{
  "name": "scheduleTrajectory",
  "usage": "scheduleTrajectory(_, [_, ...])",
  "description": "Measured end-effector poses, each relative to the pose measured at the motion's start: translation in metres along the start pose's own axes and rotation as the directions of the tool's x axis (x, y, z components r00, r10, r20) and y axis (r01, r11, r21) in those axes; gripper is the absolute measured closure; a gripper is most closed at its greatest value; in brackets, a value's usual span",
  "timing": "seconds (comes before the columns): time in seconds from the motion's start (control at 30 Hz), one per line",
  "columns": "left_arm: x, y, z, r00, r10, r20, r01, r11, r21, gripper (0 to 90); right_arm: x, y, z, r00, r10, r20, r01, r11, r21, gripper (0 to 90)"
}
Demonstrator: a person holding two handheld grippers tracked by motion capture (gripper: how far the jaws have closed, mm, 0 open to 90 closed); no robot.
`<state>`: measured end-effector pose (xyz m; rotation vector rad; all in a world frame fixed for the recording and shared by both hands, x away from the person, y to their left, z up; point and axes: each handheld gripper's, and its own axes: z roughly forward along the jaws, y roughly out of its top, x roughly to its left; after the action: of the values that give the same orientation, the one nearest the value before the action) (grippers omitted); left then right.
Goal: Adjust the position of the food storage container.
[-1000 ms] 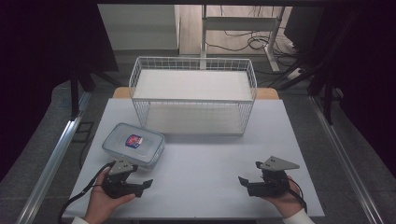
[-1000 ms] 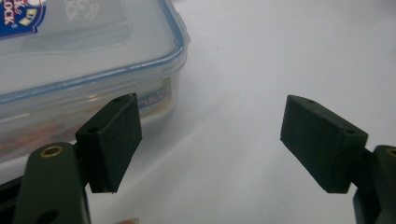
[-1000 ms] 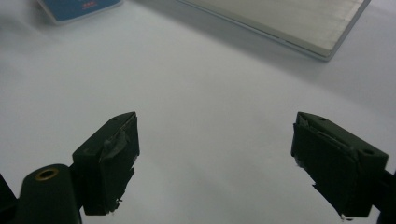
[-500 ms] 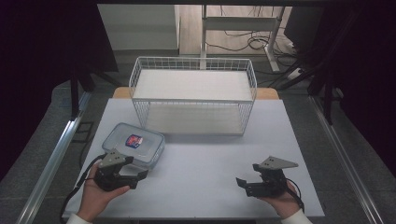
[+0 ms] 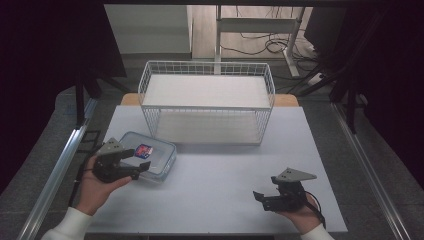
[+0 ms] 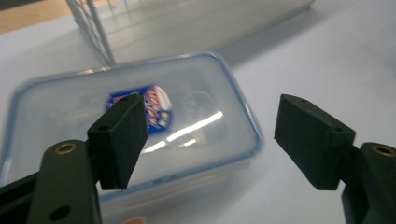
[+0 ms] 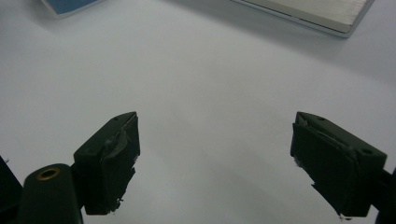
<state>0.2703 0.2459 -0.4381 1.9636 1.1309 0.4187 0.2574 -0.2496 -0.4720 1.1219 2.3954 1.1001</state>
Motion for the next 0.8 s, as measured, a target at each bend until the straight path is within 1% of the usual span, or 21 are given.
scheduleTrajectory(0.07, [0.006, 0.005, -0.002, 1.0000, 0.002, 0.004, -0.002, 1.0000, -0.009, 26.0, 0.000, 0.000, 0.000, 1.0000, 0.003, 0.002, -0.003, 1.000, 0.000, 16.0])
scheduleTrajectory(0.17, [0.018, 0.012, -0.004, 0.9998, -0.004, -0.020, 0.004, 0.9993, -0.038, 29.2, 0.001, 0.000, 0.001, 1.0000, 0.001, 0.003, -0.001, 1.000, 0.005, 16.0])
scheduleTrajectory(0.27, [0.030, 0.016, -0.002, 0.9989, -0.004, -0.047, 0.003, 0.9998, -0.018, 30.8, 0.000, 0.000, 0.003, 1.0000, 0.002, 0.001, -0.002, 1.000, 0.012, 16.0])
scheduleTrajectory(0.33, [0.037, 0.018, 0.000, 0.9980, -0.012, -0.063, 0.011, 0.9999, -0.012, 31.6, 0.000, -0.001, 0.003, 1.0000, 0.006, 0.004, -0.006, 1.000, 0.013, 16.1])
scheduleTrajectory(0.43, [0.049, 0.021, 0.001, 0.9964, -0.046, -0.071, 0.045, 0.9989, -0.013, 33.5, -0.002, -0.001, 0.004, 0.9999, 0.013, 0.007, -0.013, 1.000, 0.017, 16.1])
scheduleTrajectory(0.47, [0.052, 0.021, 0.001, 0.9960, -0.048, -0.076, 0.047, 0.9988, -0.011, 34.0, -0.002, -0.002, 0.004, 0.9998, 0.016, 0.011, -0.016, 1.000, 0.021, 16.1])
scheduleTrajectory(0.5, [0.052, 0.021, 0.001, 0.9960, -0.048, -0.076, 0.047, 0.9988, -0.011, 34.3, -0.002, -0.002, 0.004, 0.9998, 0.016, 0.011, -0.016, 1.000, 0.021, 16.1])
scheduleTrajectory(0.53, [0.059, 0.023, 0.002, 0.9946, -0.057, -0.087, 0.057, 0.9984, -0.005, 35.0, -0.002, -0.002, 0.004, 0.9997, 0.017, 0.016, -0.018, 1.000, 0.021, 16.1])
scheduleTrajectory(0.57, [0.059, 0.023, 0.002, 0.9946, -0.057, -0.087, 0.057, 0.9984, -0.005, 35.3, -0.002, -0.002, 0.004, 0.9997, 0.017, 0.016, -0.018, 1.000, 0.021, 16.1])
scheduleTrajectory(0.6, [0.064, 0.023, 0.003, 0.9934, -0.060, -0.098, 0.061, 0.9981, 0.005, 35.6, -0.002, -0.002, 0.003, 0.9998, 0.016, 0.013, -0.016, 1.000, 0.019, 16.1])
scheduleTrajectory(0.63, [0.064, 0.023, 0.003, 0.9934, -0.060, -0.098, 0.061, 0.9981, 0.005, 35.8, -0.002, -0.002, 0.003, 0.9998, 0.016, 0.013, -0.016, 1.000, 0.019, 16.1])
scheduleTrajectory(0.73, [0.072, 0.026, 0.003, 0.9917, -0.067, -0.110, 0.070, 0.9971, 0.028, 37.5, -0.001, -0.002, 0.003, 0.9999, 0.011, 0.011, -0.011, 1.000, 0.021, 16.1])
scheduleTrajectory(0.77, [0.072, 0.026, 0.003, 0.9917, -0.067, -0.110, 0.070, 0.9971, 0.028, 38.7, -0.001, -0.002, 0.003, 0.9999, 0.011, 0.011, -0.011, 1.000, 0.021, 16.1])
scheduleTrajectory(0.8, [0.076, 0.027, 0.003, 0.9912, -0.074, -0.110, 0.079, 0.9962, 0.037, 41.5, 0.000, -0.002, 0.004, 0.9999, 0.011, 0.008, -0.011, 1.000, 0.023, 16.1])
